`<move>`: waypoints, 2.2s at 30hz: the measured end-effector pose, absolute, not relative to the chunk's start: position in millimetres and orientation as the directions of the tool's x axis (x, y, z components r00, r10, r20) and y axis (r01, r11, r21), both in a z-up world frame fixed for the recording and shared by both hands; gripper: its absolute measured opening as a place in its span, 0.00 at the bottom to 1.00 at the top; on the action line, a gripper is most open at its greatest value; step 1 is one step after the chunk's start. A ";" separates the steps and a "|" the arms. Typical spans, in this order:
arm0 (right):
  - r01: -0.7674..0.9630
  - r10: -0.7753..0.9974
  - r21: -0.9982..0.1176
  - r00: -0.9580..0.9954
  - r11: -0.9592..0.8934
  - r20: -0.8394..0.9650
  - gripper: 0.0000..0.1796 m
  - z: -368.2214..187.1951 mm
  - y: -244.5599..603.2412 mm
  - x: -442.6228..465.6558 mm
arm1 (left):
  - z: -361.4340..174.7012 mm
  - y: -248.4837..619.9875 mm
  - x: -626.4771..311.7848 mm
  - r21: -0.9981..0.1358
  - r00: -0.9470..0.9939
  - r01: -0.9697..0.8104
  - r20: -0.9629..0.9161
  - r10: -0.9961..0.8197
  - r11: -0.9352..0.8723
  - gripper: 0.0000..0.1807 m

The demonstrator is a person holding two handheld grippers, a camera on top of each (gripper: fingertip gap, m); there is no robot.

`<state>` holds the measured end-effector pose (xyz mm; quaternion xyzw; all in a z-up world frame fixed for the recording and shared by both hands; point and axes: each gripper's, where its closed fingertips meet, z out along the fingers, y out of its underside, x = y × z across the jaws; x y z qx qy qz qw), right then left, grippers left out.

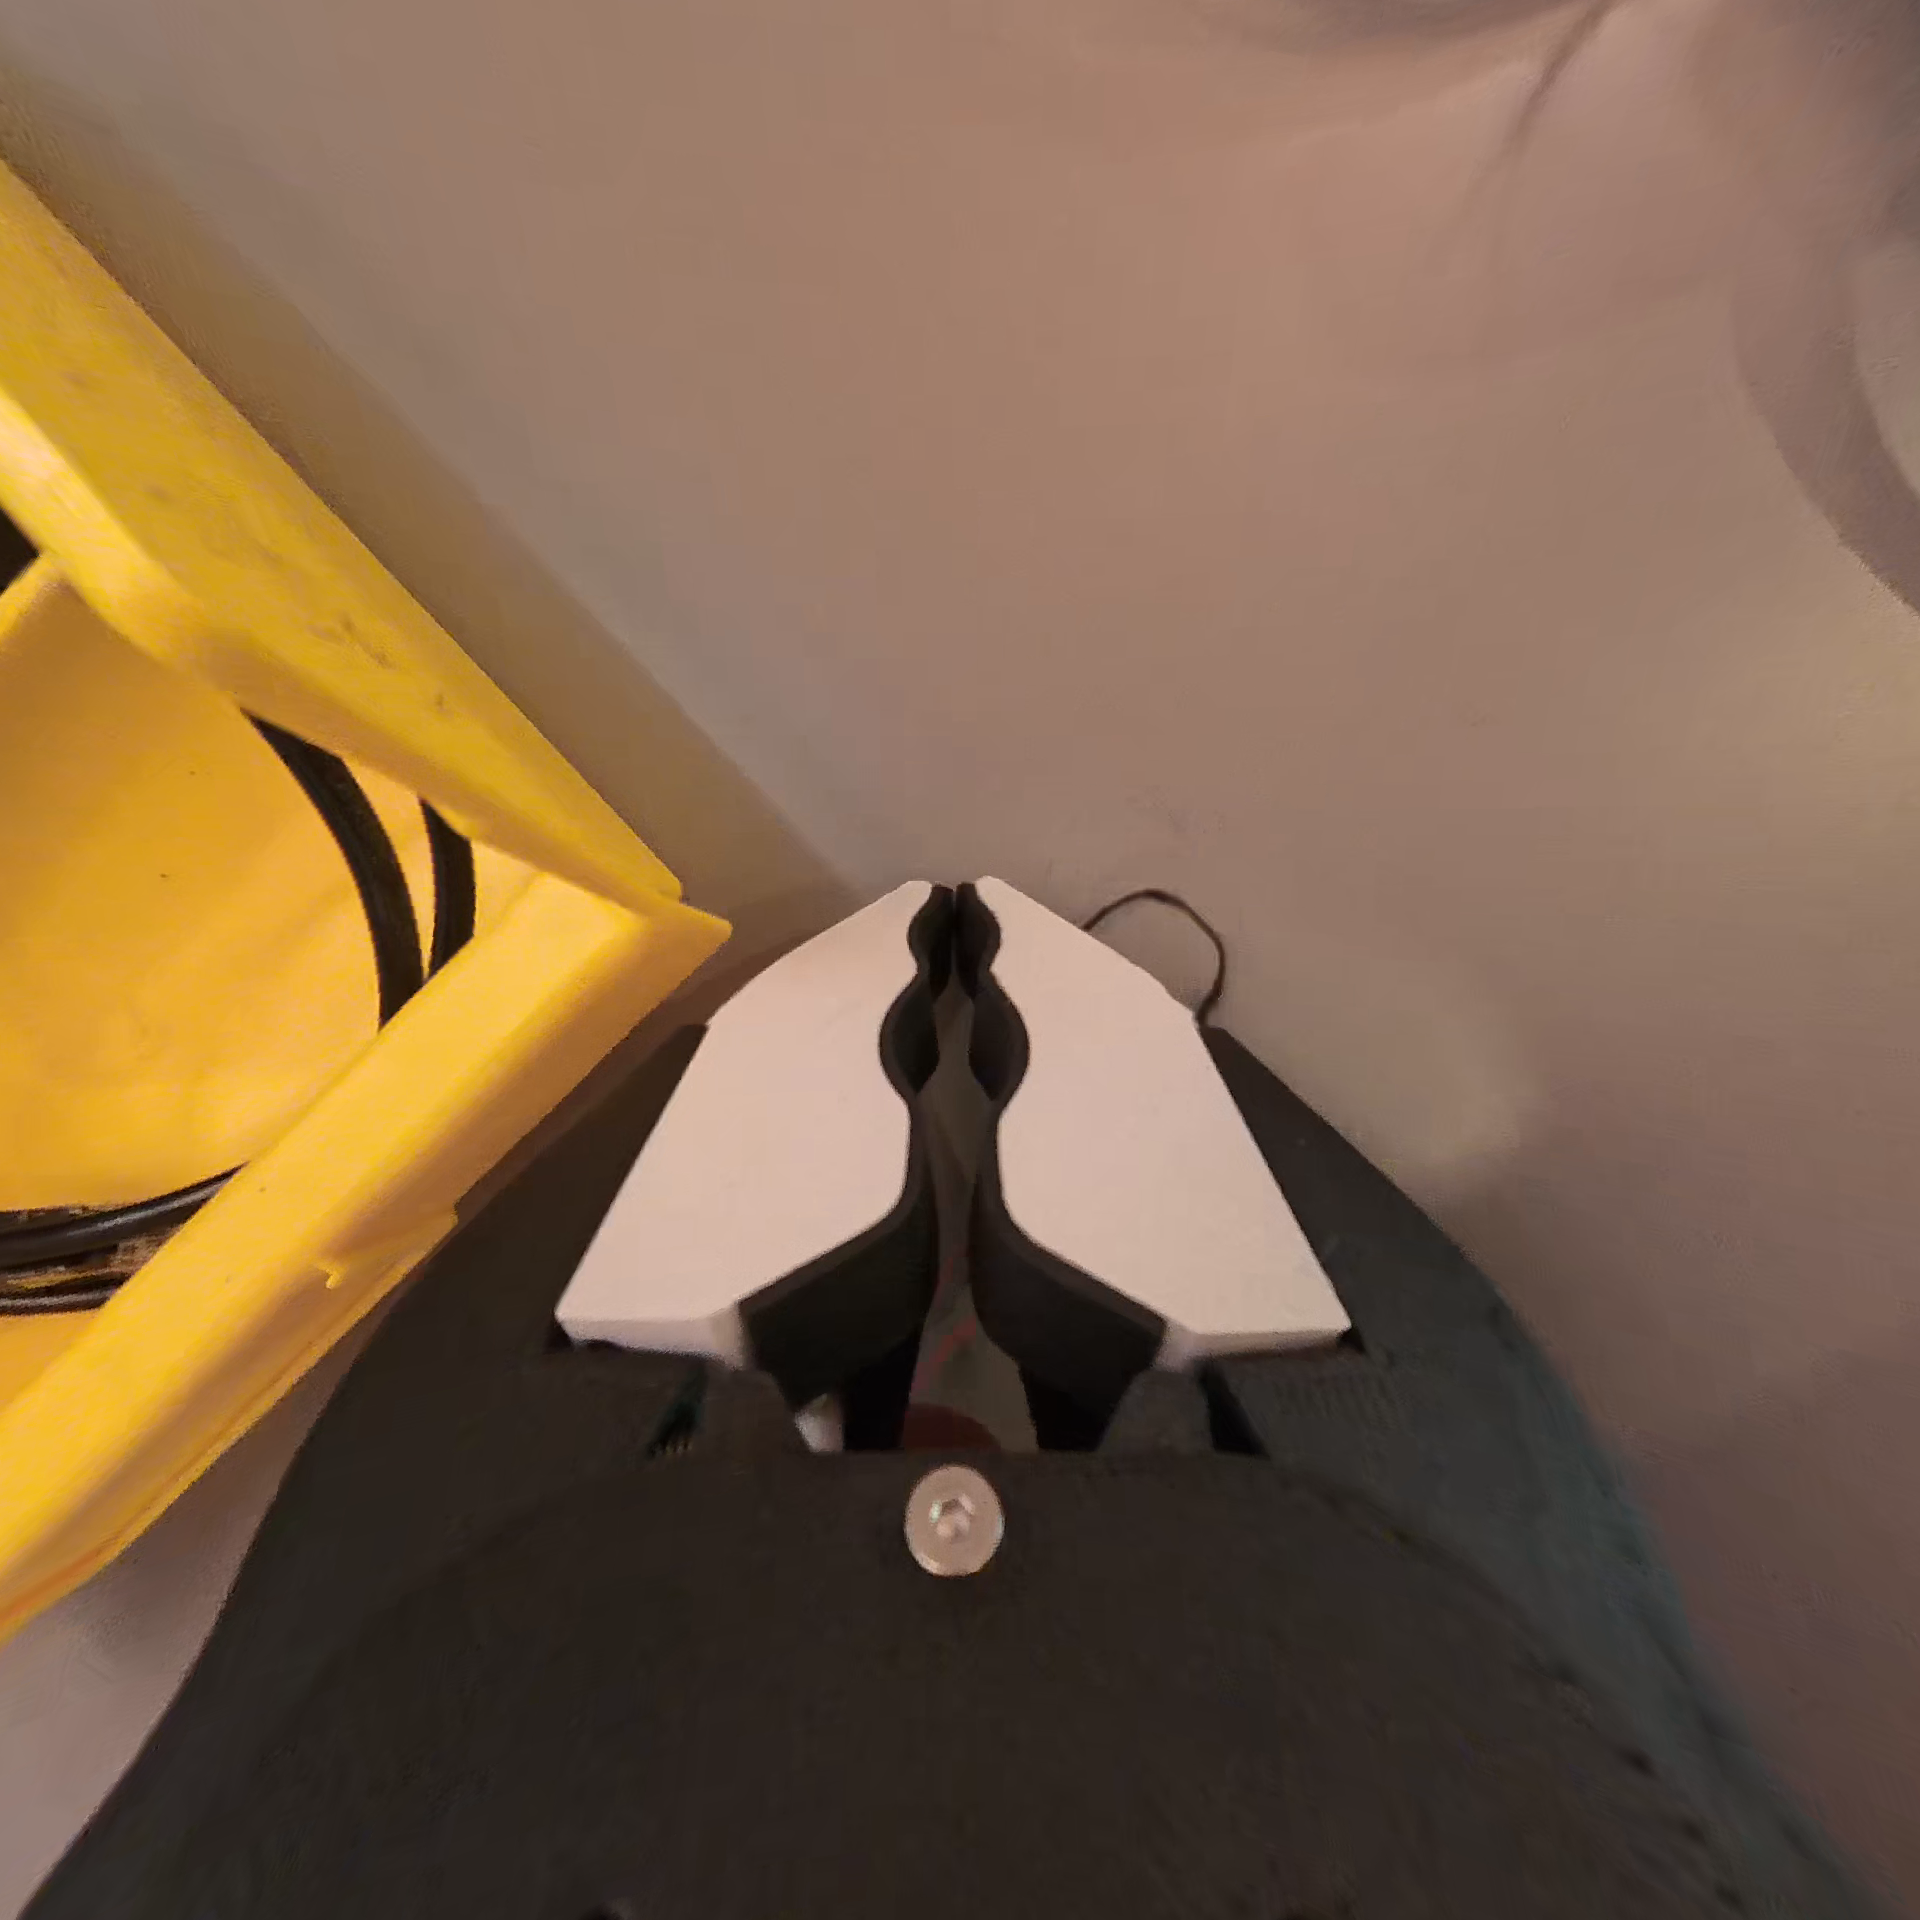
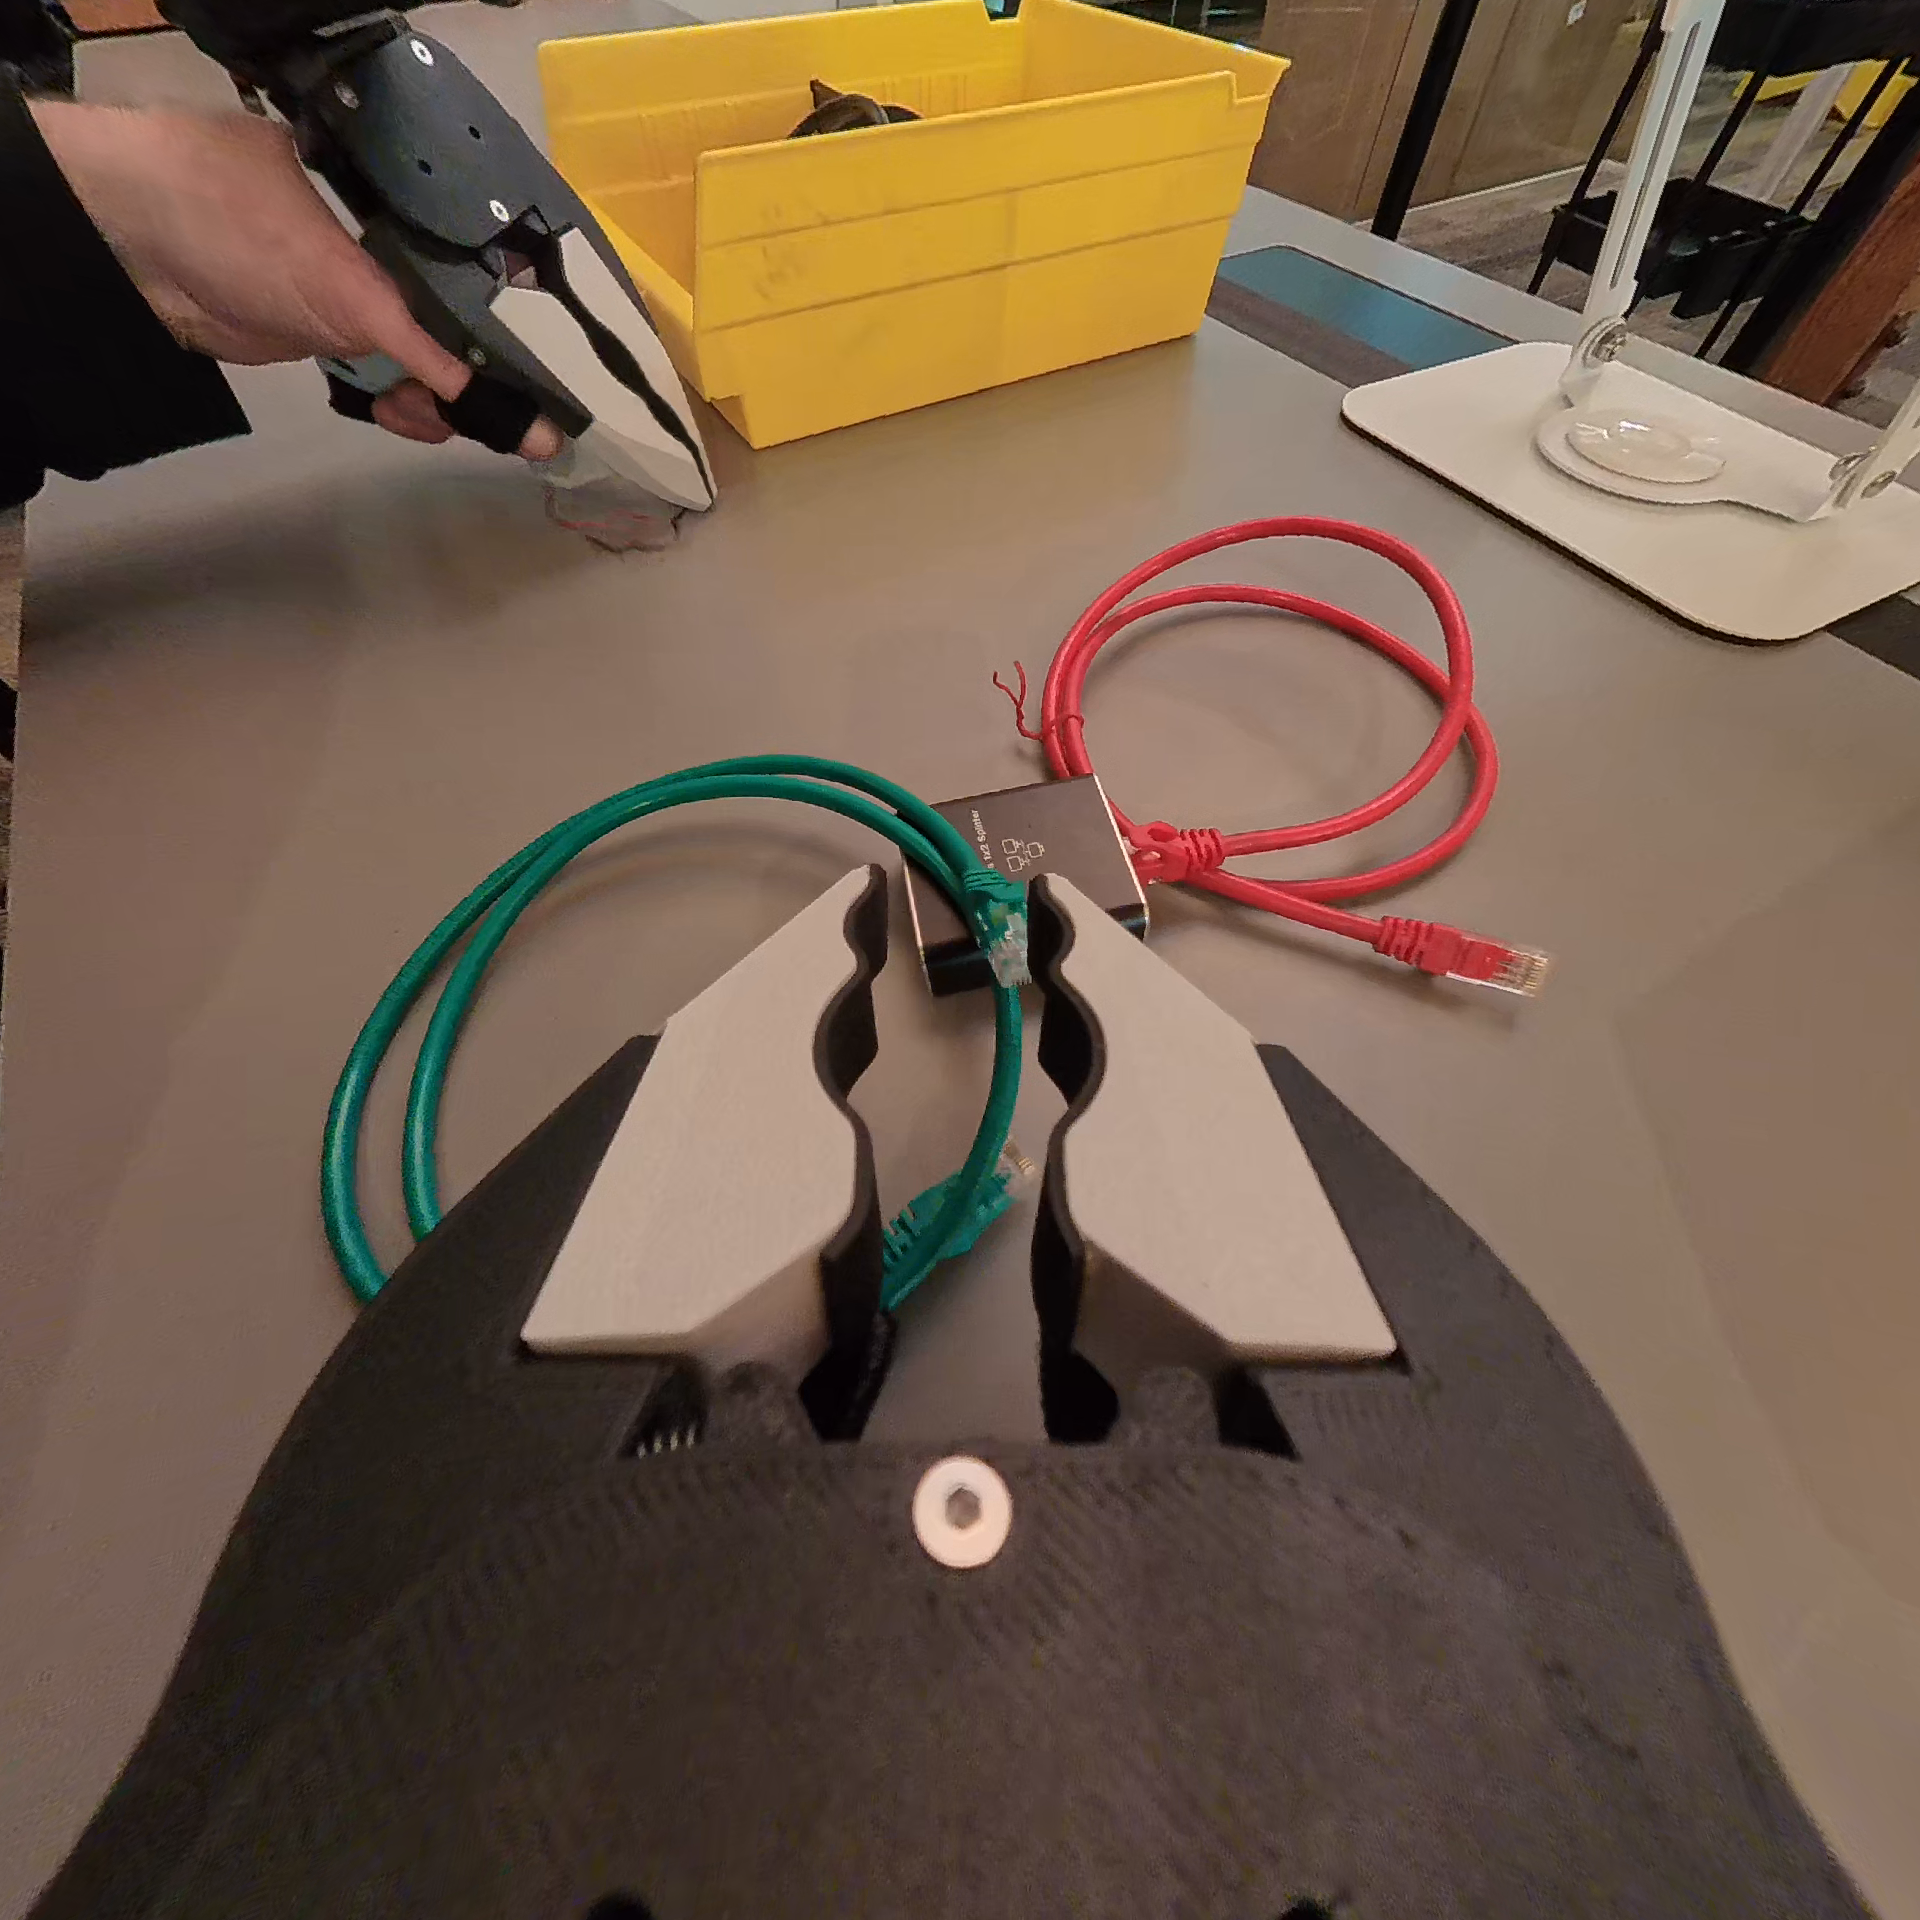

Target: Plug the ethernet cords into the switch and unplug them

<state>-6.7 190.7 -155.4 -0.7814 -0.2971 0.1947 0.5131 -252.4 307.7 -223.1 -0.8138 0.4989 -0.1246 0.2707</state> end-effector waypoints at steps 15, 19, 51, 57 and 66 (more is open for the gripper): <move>0.246 0.675 -0.934 0.738 -0.260 0.007 0.15 -146.7 190.5 -10.1 | -156.1 306.0 -233.9 -0.805 0.426 -0.560 -0.077 -0.901 -0.197 0.00; 0.146 0.709 -0.965 0.704 -0.216 -0.052 0.19 -119.4 189.6 -29.5 | -111.8 289.0 -190.9 -0.883 0.382 -0.469 -0.189 -0.905 -0.014 0.00; 0.018 0.764 -0.944 0.593 -0.329 -0.255 0.02 -118.9 193.7 -66.4 | -107.0 210.1 -53.6 -0.890 0.209 -0.334 -0.392 -0.896 0.312 0.01; 0.020 0.767 -0.948 0.594 -0.318 -0.245 0.04 -118.6 193.2 -65.1 | -106.5 207.8 -52.7 -0.894 0.207 -0.321 -0.389 -0.898 0.313 0.01; 0.114 0.742 -0.952 0.655 -0.284 -0.143 0.07 -125.5 196.6 -56.6 | -106.3 204.9 -50.0 -0.891 0.206 -0.319 -0.399 -0.894 0.324 0.01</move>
